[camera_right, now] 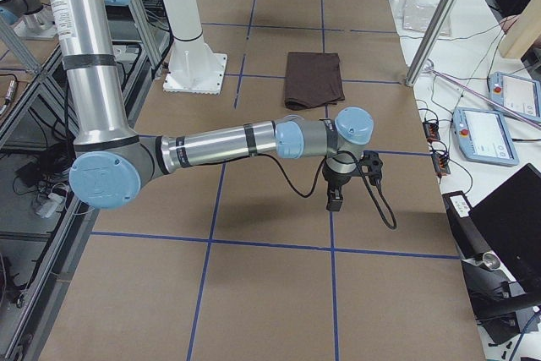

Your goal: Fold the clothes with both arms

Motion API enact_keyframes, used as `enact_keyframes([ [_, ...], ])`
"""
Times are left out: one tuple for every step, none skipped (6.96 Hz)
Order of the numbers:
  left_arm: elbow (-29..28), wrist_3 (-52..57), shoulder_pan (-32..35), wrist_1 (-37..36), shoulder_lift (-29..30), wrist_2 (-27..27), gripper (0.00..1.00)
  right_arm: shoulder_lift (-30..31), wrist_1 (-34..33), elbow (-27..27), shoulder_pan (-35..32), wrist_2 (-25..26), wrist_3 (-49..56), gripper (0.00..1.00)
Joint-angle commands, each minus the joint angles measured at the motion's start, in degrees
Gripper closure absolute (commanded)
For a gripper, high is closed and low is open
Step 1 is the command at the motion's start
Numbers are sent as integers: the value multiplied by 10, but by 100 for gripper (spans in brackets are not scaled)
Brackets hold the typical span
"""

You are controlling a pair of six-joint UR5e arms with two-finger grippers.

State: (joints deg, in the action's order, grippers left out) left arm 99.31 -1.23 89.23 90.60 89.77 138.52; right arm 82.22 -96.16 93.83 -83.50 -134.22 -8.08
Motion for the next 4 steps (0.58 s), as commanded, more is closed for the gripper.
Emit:
enact_keyframes([
  [1,-1,-1,-1,-6,0,0,1,0,-4,5,3,-6,0],
  [1,-1,-1,-1,-7,0,0,3,-1,-3,4,-6,-2,0],
  [1,-1,-1,-1,-7,0,0,2,-1,-2,4,-32,-2,0],
  [-2,-1,-1,-1,-7,0,0,2,-1,-6,4,-33,-2,0],
])
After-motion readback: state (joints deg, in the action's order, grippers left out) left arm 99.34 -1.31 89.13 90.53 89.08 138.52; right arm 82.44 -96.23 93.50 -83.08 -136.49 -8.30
